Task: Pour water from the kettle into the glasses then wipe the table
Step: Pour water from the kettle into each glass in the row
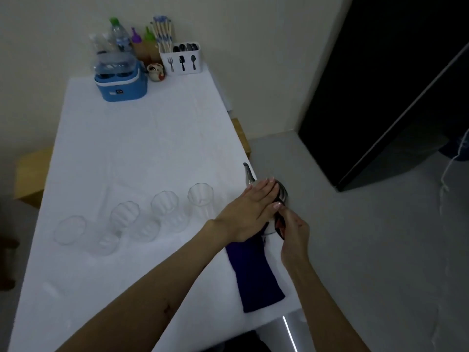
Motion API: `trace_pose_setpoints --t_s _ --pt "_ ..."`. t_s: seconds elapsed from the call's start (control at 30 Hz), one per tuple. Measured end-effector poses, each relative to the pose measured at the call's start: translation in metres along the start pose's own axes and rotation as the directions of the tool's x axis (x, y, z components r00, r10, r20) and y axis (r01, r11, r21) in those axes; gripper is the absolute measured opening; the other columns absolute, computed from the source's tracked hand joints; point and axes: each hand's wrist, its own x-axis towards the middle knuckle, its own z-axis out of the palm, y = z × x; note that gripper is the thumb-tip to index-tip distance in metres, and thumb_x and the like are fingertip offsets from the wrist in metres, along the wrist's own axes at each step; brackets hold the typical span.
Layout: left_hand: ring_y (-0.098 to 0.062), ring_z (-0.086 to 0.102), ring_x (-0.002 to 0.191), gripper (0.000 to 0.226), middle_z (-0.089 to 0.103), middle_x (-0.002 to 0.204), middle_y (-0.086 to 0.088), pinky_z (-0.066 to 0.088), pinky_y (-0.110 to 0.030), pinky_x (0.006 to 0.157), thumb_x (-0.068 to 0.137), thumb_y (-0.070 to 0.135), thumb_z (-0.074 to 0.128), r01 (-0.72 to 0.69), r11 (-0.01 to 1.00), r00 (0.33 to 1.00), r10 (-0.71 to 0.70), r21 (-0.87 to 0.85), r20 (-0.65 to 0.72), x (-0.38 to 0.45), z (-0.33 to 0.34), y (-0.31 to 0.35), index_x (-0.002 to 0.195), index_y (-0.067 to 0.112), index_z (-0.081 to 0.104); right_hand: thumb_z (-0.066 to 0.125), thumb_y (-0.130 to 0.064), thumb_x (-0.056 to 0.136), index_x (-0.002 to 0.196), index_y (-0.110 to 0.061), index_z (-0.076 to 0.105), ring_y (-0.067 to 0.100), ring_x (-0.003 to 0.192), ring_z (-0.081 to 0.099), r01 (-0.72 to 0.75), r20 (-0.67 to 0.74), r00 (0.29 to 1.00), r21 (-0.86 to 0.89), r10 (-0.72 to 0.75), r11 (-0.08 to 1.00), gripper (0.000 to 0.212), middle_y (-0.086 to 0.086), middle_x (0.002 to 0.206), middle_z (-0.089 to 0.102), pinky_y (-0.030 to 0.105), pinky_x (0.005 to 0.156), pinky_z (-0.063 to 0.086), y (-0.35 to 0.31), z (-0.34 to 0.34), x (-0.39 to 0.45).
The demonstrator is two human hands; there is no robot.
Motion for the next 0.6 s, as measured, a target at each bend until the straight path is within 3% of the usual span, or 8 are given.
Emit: trace_pose_setpoints --t_s 0.13,0.33,0.53,0.6 --pt "-0.007 -0.009 0.147 0.055 -0.001 0.162 0.001 -0.009 -0.026 0.119 0.104 0.039 0.018 -0.084 0.996 0.996 0.084 0.011 -0.005 -0.033 -0.004 0.019 0.153 0.015 0.007 0.073 -0.015 0.088 0.076 -0.014 0.075 0.014 0.077 0.061 0.039 -0.067 0.997 -0.031 -0.041 0.999 0.012 0.002 0.077 0.07 0.025 0.073 0.051 -0.005 -0.009 -0.04" --pt "-0.011 -0.004 0.149 0.059 0.006 0.162 -0.004 -0.004 -0.032 0.121 0.103 0.042 0.017 -0.172 0.983 0.984 0.174 0.062 -0.037 -0.103 -0.007 0.031 0.152 0.011 0.013 0.068 -0.015 0.089 0.083 -0.01 0.075 0.015 0.081 0.064 0.089 -0.091 0.991 -0.074 -0.095 0.993 0.011 0.003 0.079 0.072 0.028 0.075 0.052 0.007 -0.008 -0.114" --pt "-0.014 0.001 0.149 0.063 0.013 0.162 -0.006 -0.006 -0.028 0.12 0.1 0.043 0.012 -0.137 0.977 0.982 0.156 0.165 -0.107 -0.182 -0.012 0.011 0.152 0.009 0.016 0.066 -0.019 0.089 0.081 -0.005 0.074 0.027 0.082 0.061 0.013 -0.025 1.0 -0.102 -0.016 0.995 0.018 0.015 0.085 0.069 0.037 0.074 0.049 0.043 0.018 -0.161" --pt "-0.015 0.002 0.149 0.066 0.014 0.161 -0.006 -0.007 -0.027 0.119 0.098 0.046 0.009 -0.098 0.979 0.983 0.124 0.18 -0.137 -0.208 -0.017 0.0 0.152 0.009 0.017 0.068 -0.021 0.087 0.086 -0.004 0.076 0.028 0.087 0.063 -0.012 0.009 1.0 -0.098 0.013 0.995 0.019 0.016 0.088 0.072 0.04 0.08 0.049 0.056 0.036 -0.173"
